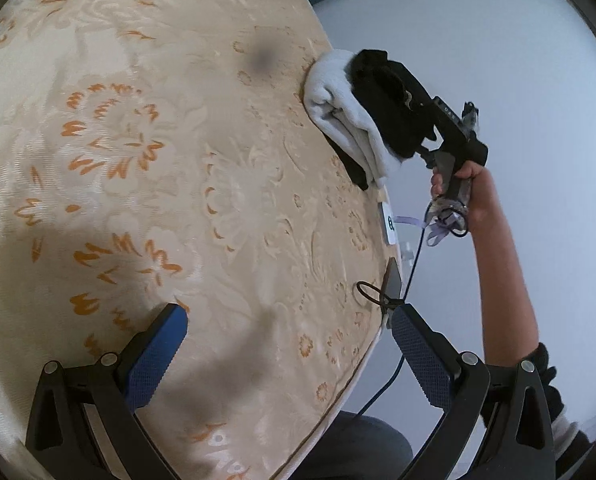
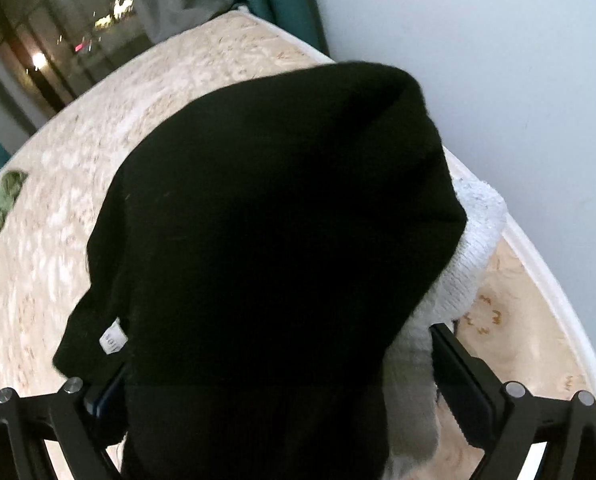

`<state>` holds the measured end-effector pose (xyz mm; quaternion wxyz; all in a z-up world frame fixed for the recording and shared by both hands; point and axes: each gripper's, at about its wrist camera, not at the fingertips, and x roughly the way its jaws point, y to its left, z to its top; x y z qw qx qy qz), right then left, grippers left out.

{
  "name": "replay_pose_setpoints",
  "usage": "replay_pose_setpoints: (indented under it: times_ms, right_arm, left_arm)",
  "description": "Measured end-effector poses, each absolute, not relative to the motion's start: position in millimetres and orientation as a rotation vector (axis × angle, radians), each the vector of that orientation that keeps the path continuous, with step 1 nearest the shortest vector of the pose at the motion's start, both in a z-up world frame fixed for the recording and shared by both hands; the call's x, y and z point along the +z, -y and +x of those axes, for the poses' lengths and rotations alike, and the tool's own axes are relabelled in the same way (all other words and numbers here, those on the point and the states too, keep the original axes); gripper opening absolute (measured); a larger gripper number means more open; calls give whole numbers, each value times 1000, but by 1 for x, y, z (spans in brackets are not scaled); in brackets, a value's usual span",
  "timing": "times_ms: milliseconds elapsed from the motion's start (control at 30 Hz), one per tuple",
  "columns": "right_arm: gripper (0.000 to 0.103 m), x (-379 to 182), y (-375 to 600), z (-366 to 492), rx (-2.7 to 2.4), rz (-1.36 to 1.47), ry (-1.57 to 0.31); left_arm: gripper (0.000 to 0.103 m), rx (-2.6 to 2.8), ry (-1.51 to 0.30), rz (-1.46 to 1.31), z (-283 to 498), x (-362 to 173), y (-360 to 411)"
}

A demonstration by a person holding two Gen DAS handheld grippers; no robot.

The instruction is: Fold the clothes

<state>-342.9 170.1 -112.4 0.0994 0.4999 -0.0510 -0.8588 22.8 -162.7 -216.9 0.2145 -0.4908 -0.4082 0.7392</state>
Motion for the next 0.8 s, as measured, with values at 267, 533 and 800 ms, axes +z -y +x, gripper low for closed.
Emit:
replay_pose_setpoints:
  times_ms: [267,533,800]
  right_arm:
    - [103,-90,-178,-310,-2558,1458,-44]
    - [103,-47,-172,-281,-2676,1225,-88]
    - [103,-26,-140,-238,-2636,1082,-87]
  left_arm:
    - [103,2166,943,-1365,27,-207,152]
    - [103,2394,735,-1278,31,-192,145]
    - [103,2630,438,-1056,33,-163,128]
